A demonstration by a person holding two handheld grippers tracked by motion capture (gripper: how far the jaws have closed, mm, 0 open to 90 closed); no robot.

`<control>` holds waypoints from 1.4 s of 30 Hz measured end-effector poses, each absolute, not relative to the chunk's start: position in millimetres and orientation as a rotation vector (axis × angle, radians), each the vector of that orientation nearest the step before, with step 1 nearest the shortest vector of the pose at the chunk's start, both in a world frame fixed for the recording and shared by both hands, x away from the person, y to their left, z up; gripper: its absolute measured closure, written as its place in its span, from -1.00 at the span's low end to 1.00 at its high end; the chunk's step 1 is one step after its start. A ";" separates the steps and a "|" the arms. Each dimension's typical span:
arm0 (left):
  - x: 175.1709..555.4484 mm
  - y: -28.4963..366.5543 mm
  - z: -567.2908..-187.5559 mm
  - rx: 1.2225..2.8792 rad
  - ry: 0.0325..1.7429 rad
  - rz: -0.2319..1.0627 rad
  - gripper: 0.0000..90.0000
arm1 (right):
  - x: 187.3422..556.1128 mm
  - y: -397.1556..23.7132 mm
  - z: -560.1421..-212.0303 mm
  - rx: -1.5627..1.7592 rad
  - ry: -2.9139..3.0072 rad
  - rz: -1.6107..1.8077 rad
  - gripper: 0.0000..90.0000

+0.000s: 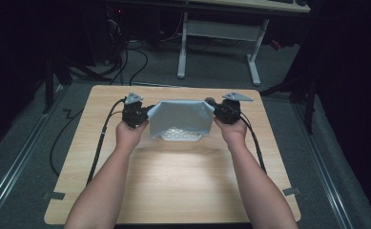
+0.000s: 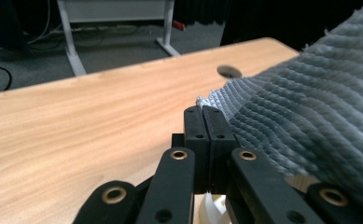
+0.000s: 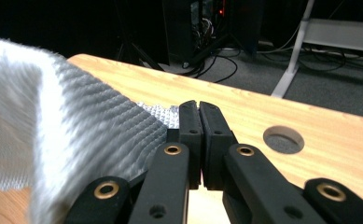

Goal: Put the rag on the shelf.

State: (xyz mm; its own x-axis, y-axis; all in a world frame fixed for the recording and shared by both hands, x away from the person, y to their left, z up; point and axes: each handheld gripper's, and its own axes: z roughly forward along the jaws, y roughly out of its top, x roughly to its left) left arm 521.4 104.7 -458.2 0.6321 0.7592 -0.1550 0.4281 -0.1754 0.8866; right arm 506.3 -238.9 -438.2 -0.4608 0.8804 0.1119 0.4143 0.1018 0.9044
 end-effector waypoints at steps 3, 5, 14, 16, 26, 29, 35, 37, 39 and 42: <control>521.2 103.4 -461.6 1.803 0.959 0.390 1.00 | 505.2 -240.3 -442.4 1.268 1.928 1.327 0.98; 522.0 103.7 -465.6 1.798 0.970 0.376 1.00 | 503.5 -242.7 -448.7 1.280 1.933 1.318 0.98; 520.9 103.4 -484.3 1.820 1.000 0.335 1.00 | 500.6 -246.8 -461.6 1.304 1.936 1.312 0.97; 520.1 103.2 -485.9 1.823 1.001 0.332 1.00 | 500.2 -247.4 -465.0 1.314 1.939 1.308 0.97; 517.4 106.7 -489.3 1.802 1.019 0.328 0.99 | 501.2 -246.4 -471.0 1.331 1.944 1.289 0.91; 516.4 109.0 -486.4 1.806 1.016 0.334 0.94 | 500.7 -246.5 -468.4 1.319 1.940 1.283 0.84; 515.8 118.7 -477.3 1.771 1.038 0.365 0.62 | 499.0 -251.0 -461.6 1.313 1.922 1.275 0.73; 515.3 123.1 -473.3 1.762 1.048 0.391 0.51 | 498.2 -252.9 -459.1 1.308 1.917 1.268 0.67; 515.0 128.3 -469.7 1.749 1.057 0.400 0.46 | 497.1 -255.4 -456.3 1.303 1.908 1.262 0.61; 513.3 135.2 -465.6 1.724 1.067 0.416 0.37 | 495.3 -259.5 -453.1 1.300 1.903 1.254 0.53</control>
